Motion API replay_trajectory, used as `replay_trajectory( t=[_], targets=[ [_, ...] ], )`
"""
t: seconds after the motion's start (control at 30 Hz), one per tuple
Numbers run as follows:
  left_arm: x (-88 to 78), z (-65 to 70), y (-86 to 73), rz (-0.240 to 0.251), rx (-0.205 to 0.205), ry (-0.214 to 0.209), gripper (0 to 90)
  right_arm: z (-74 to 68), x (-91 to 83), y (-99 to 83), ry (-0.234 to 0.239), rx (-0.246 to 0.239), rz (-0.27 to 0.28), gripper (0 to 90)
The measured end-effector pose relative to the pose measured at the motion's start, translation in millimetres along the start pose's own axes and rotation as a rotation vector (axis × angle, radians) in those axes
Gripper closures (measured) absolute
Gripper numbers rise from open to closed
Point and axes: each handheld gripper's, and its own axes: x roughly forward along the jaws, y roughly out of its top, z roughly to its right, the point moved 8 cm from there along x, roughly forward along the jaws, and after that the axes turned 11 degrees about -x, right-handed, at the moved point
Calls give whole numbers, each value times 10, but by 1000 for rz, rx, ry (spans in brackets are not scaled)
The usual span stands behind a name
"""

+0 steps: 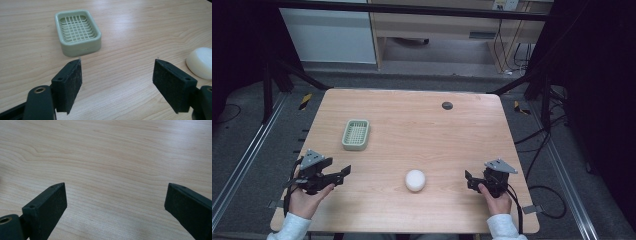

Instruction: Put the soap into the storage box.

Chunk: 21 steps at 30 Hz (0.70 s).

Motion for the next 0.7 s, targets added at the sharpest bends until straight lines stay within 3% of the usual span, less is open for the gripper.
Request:
replay_trajectory(
  t=[0.2,0.7],
  targets=[
    [-33,148,65,11,37,-16,232,-6,-2,4,8,9,1,45],
    [114,516,123,-53,136,-63,228,-2,10,-5,2,-4,-4,45]
  ],
)
